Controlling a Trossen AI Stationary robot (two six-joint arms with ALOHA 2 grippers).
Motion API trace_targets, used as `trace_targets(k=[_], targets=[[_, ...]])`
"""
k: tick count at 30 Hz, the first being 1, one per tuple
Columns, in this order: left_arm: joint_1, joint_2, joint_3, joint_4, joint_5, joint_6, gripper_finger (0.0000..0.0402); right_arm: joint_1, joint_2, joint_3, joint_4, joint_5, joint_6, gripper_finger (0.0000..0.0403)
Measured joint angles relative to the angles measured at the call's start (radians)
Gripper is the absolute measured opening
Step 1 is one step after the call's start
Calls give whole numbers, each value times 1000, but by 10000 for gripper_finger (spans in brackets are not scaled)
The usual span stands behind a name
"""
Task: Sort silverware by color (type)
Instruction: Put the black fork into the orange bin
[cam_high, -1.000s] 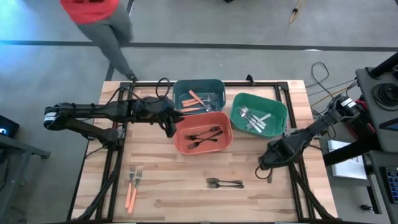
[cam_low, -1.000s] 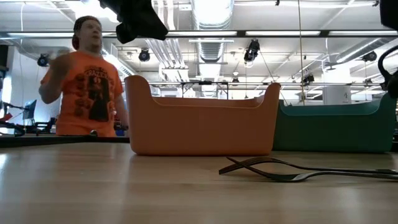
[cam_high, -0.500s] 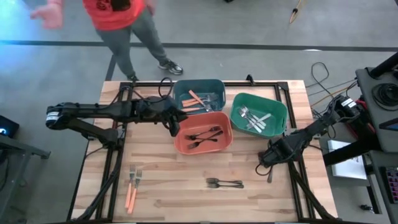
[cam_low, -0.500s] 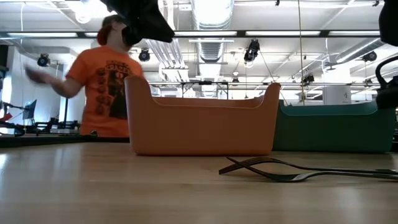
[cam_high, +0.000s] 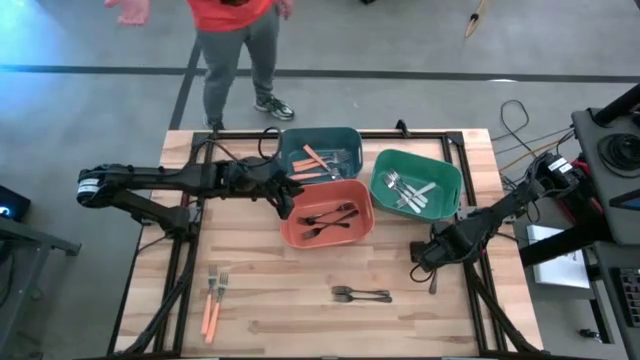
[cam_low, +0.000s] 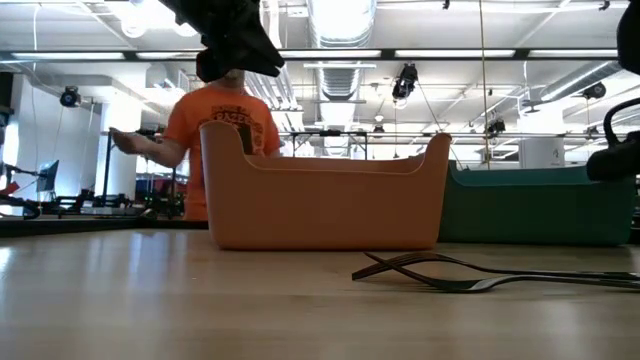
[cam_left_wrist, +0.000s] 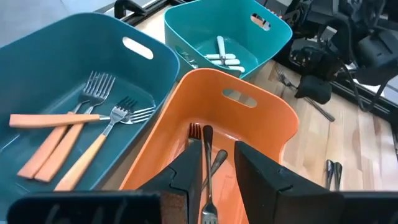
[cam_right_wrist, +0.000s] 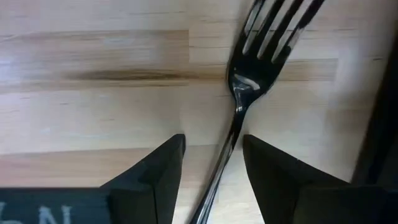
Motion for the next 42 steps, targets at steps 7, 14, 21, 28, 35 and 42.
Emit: trace_targets(k=[7, 14, 21, 28, 35, 42], targets=[[0, -2, 0, 2, 0, -17, 76, 0, 60, -11, 34, 3, -65, 132], [0, -1, 0, 3, 0, -19, 76, 0, 59, -11, 63, 11, -96, 19], [0, -1, 0, 6, 0, -20, 76, 0, 43, 38, 31, -4, -183, 13], [0, -1, 0, 38, 0, -32, 76, 3, 19, 150, -3, -24, -355, 12], [2, -9, 0, 126, 1, -18, 76, 17, 21, 241, -13, 42, -491, 11], [2, -20, 45, 133, 1, 25, 76, 22, 16, 402, -39, 132, -591, 11]])
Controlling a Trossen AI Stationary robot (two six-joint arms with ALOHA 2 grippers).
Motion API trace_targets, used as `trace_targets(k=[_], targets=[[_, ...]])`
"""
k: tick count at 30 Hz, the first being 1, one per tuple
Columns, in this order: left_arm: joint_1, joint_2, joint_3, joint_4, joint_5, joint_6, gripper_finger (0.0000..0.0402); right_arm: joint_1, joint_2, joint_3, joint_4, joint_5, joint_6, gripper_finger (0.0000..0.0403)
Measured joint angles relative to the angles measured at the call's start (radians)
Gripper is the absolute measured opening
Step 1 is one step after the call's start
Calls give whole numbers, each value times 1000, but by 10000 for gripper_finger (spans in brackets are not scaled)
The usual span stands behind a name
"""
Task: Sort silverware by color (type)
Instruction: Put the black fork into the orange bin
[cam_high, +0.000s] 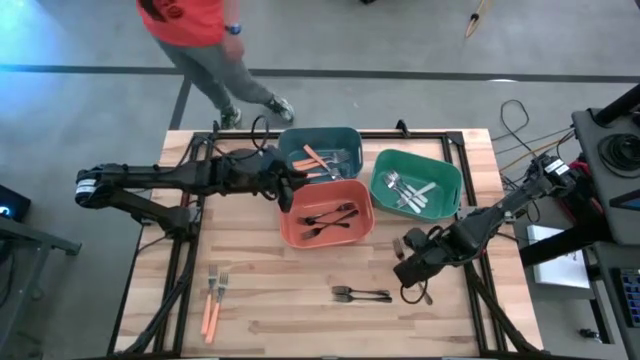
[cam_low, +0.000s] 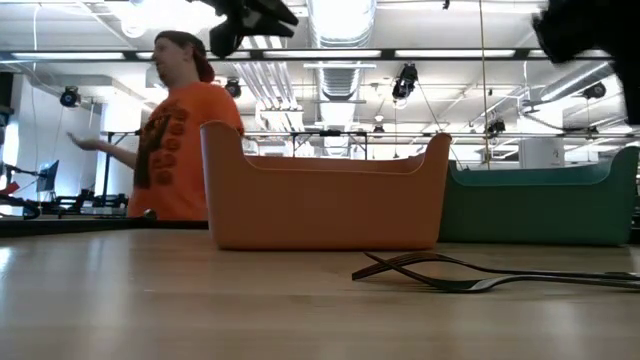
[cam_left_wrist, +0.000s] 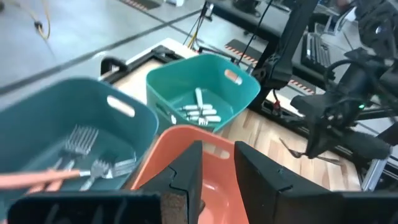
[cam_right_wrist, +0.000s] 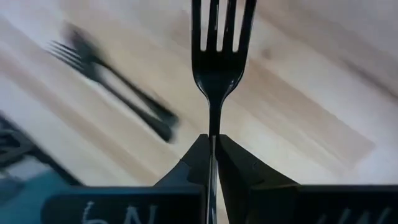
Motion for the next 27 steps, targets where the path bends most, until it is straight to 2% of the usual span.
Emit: trace_targets(k=[3, 6, 9, 11, 17, 19, 22, 27], targets=[[0, 0, 38, -8, 0, 41, 76, 0, -1, 97, -49, 135, -45, 11], [0, 0, 71, -11, -1, 71, 76, -25, -2, 184, -45, 355, -122, 11], [0, 0, 101, -11, 0, 87, 76, -88, -1, 244, -11, 531, -252, 11], [-5, -2, 121, -14, 0, 88, 76, -145, 1, 263, 82, 588, -396, 11], [-20, -37, 197, -78, 0, 92, 76, -310, 1, 241, 459, 606, -874, 11], [-28, -61, 237, -121, 0, 94, 76, -353, 1, 215, 551, 570, -1010, 11], [-38, -98, 304, -192, 0, 108, 76, -413, 2, 182, 621, 474, -1180, 11], [-38, -147, 373, -265, -1, 113, 76, -487, 44, 169, 665, 366, -1347, 11]])
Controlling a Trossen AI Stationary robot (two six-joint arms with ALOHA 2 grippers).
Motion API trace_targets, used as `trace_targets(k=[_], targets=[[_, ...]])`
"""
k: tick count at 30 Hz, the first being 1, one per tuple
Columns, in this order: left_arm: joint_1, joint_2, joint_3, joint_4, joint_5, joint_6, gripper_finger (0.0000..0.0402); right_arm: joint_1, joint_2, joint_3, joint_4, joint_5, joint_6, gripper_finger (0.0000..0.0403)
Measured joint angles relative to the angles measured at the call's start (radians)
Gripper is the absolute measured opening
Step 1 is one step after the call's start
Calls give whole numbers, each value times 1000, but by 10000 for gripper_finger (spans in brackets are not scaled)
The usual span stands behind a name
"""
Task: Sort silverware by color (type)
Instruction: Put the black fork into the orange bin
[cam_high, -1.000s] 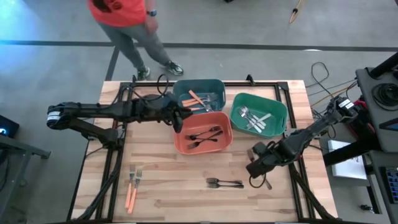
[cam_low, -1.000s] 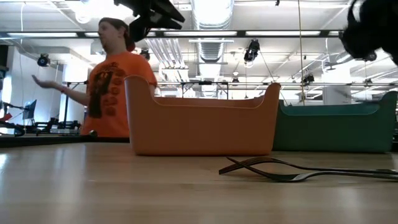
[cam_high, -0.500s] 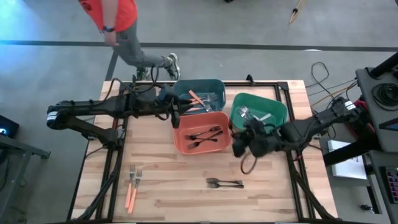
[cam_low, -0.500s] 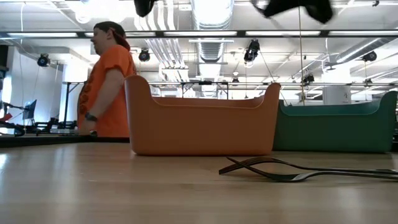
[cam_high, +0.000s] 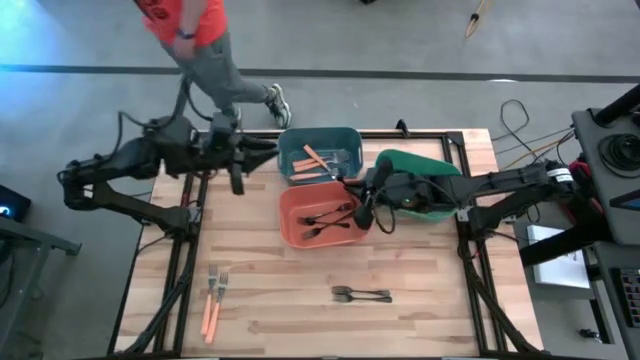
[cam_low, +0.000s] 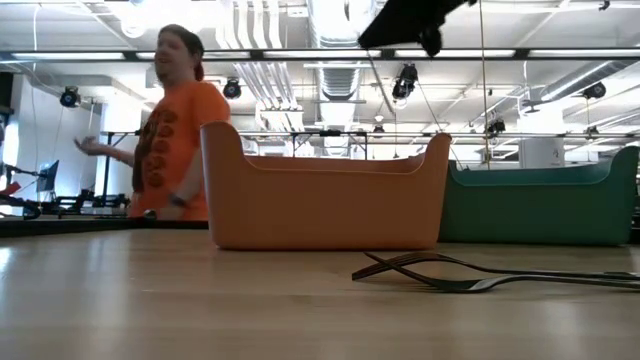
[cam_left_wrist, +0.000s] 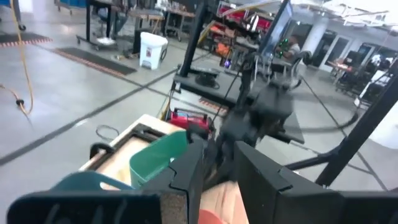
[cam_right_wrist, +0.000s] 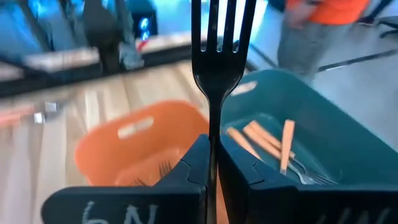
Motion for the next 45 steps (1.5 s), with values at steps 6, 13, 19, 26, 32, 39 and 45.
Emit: trace_targets(k=[6, 13, 19, 26, 32, 39, 45], targets=[[0, -22, 4, -9, -88, 29, 76, -60, 125, 31, -4, -124, -77, 11], [0, -31, -1, -72, -104, -30, 76, -70, 246, 108, -162, -150, -171, 11], [1, -17, -3, -104, -137, -30, 76, -71, 336, 154, -264, -177, -240, 11], [2, 3, -3, -124, -158, -68, 76, -73, 439, 198, -269, -178, -315, 12], [1, 27, -3, -230, -158, -173, 76, -75, 536, 274, -282, -175, -315, 12], [-15, 42, -4, -583, -156, -443, 76, -75, 599, 354, -313, -175, -316, 13], [-54, 30, -36, -729, -156, -541, 76, -75, 618, 394, -354, -175, -304, 13]])
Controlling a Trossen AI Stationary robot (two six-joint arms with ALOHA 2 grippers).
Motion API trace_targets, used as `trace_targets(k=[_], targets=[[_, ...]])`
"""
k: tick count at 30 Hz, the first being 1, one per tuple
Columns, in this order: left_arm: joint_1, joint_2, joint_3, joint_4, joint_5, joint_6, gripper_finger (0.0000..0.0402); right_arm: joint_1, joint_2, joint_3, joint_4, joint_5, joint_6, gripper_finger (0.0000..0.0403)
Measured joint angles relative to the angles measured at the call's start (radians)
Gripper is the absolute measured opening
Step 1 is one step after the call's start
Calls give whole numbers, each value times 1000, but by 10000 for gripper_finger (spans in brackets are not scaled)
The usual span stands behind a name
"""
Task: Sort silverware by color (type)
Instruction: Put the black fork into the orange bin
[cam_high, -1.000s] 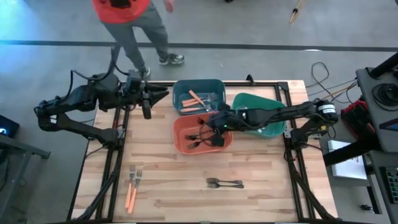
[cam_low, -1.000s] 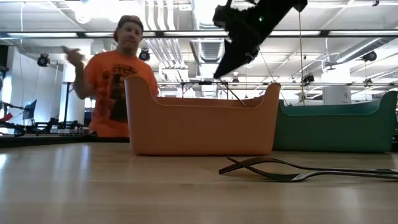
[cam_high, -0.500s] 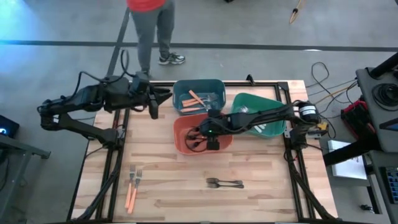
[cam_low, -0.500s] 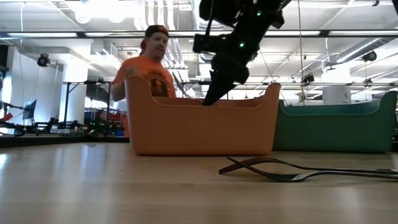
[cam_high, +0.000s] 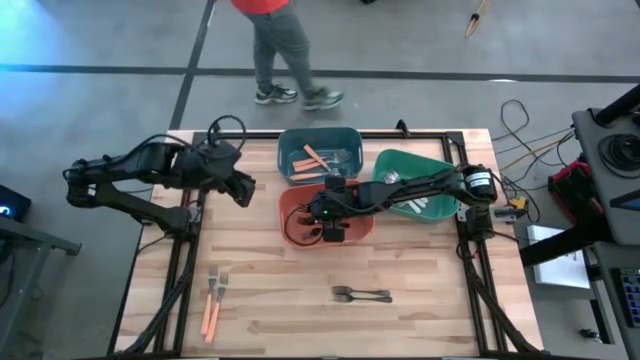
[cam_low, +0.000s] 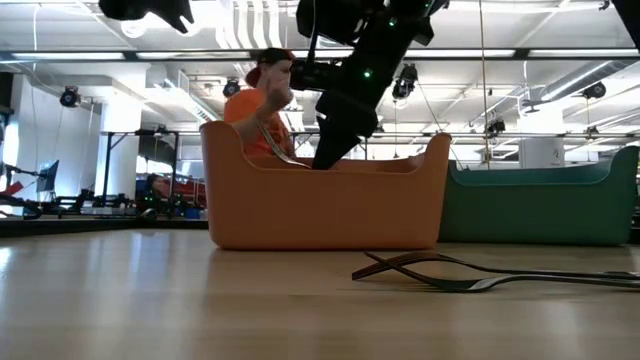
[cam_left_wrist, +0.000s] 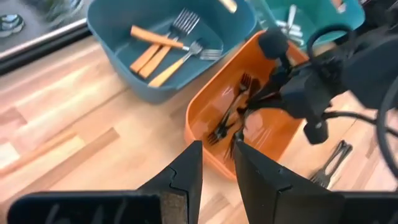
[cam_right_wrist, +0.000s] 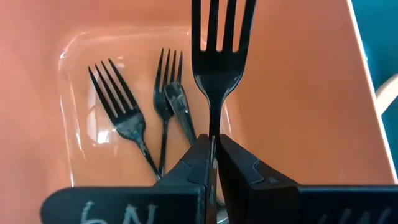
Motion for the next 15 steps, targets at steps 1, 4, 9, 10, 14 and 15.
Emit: trace_targets(k=[1, 4, 9, 10, 14, 15], targets=[[-6, -3, -9, -5, 0, -11, 76, 0, 0, 3, -4, 0, 0, 13], [-21, -7, -34, -8, 0, -31, 76, 0, 0, 3, -18, 0, 0, 13], [-37, -10, -89, -46, 31, -98, 76, 0, 0, 3, -50, 0, 0, 13], [-39, -11, -103, -64, 50, -117, 76, 0, 0, 3, -57, 0, 2, 13], [-45, -11, -167, -112, 131, -202, 76, 0, 0, 2, -55, -1, 26, 13], [-45, -11, -185, -121, 147, -219, 76, 0, 0, 2, -54, -2, 27, 14]])
